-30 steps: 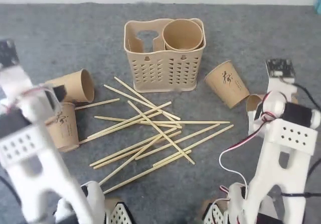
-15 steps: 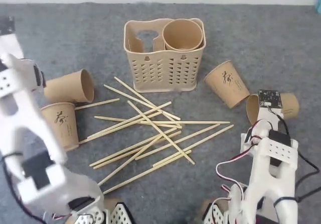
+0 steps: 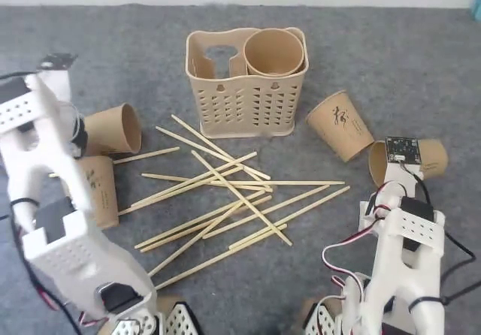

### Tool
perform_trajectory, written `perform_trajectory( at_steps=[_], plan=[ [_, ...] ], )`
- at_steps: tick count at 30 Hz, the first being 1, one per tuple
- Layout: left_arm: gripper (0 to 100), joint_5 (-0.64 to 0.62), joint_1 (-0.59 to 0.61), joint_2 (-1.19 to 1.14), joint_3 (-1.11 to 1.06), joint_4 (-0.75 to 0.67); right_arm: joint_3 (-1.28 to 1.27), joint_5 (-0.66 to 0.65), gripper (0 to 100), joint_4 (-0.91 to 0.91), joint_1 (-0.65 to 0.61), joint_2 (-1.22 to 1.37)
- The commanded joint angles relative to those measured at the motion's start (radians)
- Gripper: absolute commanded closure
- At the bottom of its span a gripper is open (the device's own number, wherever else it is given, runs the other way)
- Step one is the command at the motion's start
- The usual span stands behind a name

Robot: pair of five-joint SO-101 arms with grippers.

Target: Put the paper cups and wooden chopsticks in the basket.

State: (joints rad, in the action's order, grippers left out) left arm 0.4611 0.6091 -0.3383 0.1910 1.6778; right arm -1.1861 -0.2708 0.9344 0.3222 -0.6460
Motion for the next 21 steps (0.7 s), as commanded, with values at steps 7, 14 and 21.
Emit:
perform_trajectory(
  at_steps=[7, 14, 21],
  plan=[
    [99, 0.097, -0.011, 0.13, -0.09, 0.081, 0.009, -0.009, 99.0, -0.025, 0.007, -0.041],
    [99, 0.132, -0.014, 0.454, -0.36, 0.081, 0.009, -0.009, 99.0, -0.033, 0.01, -0.041],
    [99, 0.199, 0.018, 0.694, -0.604, 0.081, 0.009, -0.012, 99.0, -0.033, 0.01, -0.041]
  ],
)
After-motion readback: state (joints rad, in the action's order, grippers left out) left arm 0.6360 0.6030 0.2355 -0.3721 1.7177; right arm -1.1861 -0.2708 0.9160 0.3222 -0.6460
